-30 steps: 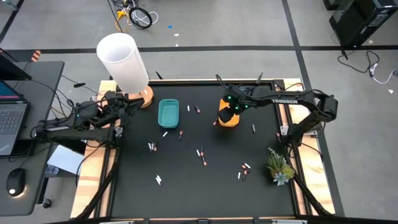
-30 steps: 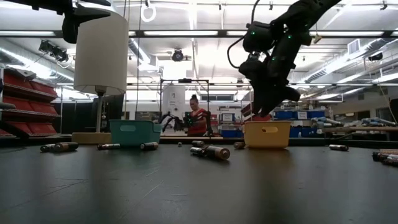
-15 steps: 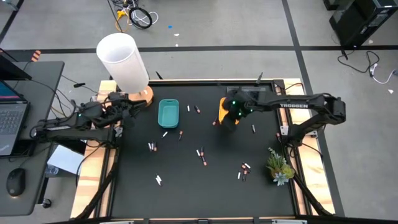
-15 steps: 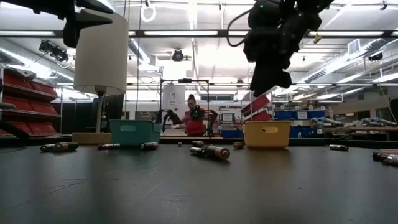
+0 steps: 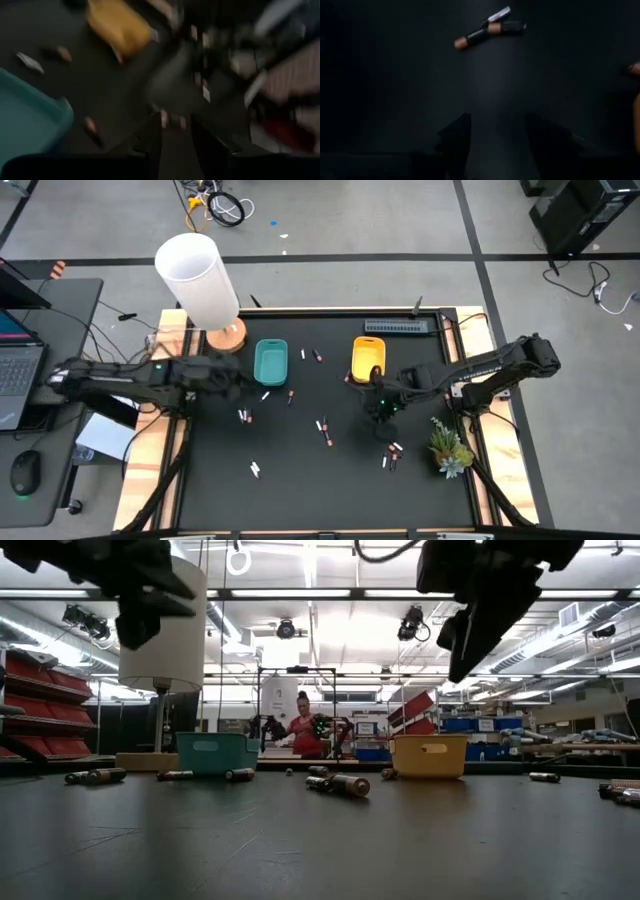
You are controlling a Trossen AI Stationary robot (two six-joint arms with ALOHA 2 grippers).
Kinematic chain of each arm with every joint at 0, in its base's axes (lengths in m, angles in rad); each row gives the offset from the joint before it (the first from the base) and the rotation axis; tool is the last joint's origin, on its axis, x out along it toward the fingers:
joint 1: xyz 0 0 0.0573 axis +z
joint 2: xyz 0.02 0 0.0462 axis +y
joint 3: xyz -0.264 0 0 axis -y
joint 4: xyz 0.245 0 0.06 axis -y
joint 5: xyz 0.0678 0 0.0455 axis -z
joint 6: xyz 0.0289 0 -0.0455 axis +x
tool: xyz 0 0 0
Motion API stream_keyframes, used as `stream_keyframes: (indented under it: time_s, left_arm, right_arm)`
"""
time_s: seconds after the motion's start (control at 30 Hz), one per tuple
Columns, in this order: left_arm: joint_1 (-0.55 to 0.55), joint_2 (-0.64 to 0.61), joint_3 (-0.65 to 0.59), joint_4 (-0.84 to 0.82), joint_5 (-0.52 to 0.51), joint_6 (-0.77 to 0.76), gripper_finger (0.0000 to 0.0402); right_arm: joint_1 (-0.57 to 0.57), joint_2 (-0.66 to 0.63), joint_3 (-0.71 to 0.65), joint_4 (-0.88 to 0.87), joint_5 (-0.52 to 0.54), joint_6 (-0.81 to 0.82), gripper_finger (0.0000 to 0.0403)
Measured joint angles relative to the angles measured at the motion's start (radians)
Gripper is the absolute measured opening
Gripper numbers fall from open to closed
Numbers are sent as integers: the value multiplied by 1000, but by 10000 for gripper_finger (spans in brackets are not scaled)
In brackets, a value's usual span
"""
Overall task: Sort batteries
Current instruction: Put the silver battery into the blue bin
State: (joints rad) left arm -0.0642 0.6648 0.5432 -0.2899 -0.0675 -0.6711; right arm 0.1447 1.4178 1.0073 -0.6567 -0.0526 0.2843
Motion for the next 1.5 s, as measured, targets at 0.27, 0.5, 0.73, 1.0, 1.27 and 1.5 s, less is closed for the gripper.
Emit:
stream_keyframes:
  time_s: [0.27,0.5,0.73,1.0,1.27,1.5]
  left_arm:
    - [-238,213,279,-393,54,241,104]
    - [-393,395,340,-464,251,376,116]
    - [-510,536,340,-444,230,550,154]
    - [-575,624,302,-413,164,743,158]
    - [-586,653,232,-207,110,750,157]
    - [-586,710,171,-38,105,750,157]
  right_arm:
    - [46,0,0,19,85,19,188]
    - [42,0,0,49,143,-61,188]
    - [41,0,-1,71,197,41,187]
    - [60,0,0,157,338,343,187]
    - [82,0,3,154,454,422,187]
    - [82,0,4,155,474,407,187]
